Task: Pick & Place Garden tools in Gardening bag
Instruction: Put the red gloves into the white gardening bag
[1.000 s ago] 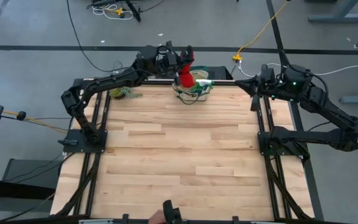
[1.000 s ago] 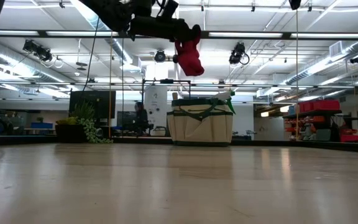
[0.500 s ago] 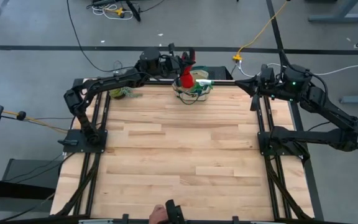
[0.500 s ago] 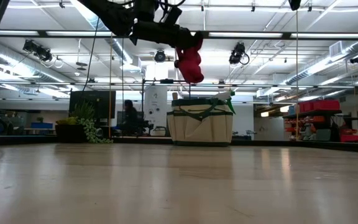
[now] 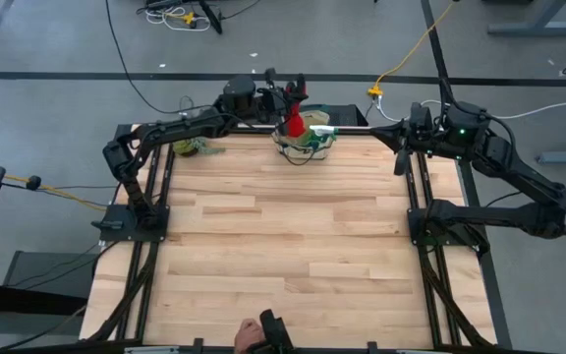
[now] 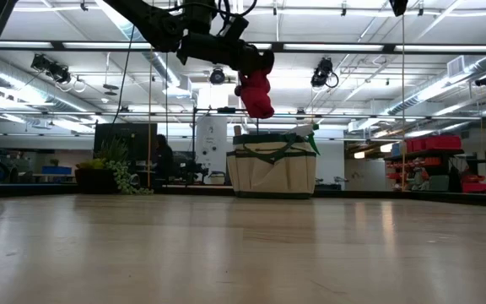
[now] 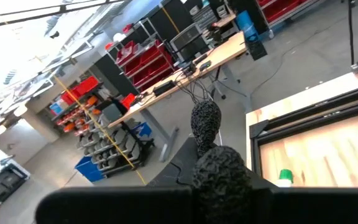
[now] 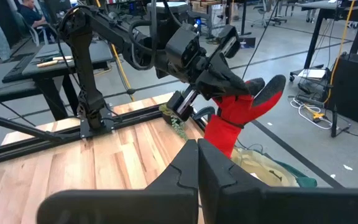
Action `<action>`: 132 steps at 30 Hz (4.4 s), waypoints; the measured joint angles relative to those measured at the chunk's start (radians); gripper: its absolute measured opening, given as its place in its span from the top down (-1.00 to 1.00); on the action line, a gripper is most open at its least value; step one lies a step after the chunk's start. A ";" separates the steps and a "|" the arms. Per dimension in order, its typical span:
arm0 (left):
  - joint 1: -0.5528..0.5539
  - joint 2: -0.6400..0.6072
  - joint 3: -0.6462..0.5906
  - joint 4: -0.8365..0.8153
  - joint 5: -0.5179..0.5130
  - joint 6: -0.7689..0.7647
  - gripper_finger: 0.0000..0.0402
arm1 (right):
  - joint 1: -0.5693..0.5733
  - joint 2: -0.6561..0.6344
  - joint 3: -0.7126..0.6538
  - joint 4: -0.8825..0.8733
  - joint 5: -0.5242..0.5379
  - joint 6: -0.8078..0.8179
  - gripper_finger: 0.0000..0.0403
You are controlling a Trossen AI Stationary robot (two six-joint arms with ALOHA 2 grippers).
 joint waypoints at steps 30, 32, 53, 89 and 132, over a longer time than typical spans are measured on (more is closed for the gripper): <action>0.021 0.001 0.209 -0.278 -0.026 -0.251 0.97 | 0.000 0.029 0.000 0.001 0.000 -0.003 1.00; 0.015 0.002 0.209 -0.278 -0.026 -0.242 0.97 | 0.000 0.029 0.000 0.001 0.000 -0.003 1.00; 0.011 0.163 0.210 -0.251 -0.034 -0.179 0.97 | 0.000 0.029 0.000 0.001 0.001 -0.005 1.00; 0.008 0.224 0.208 -0.244 0.000 -0.058 0.96 | 0.000 0.030 0.000 0.001 0.027 -0.003 1.00; 0.000 0.224 0.209 -0.247 -0.041 0.051 0.95 | 0.000 0.030 0.000 0.001 0.027 -0.003 1.00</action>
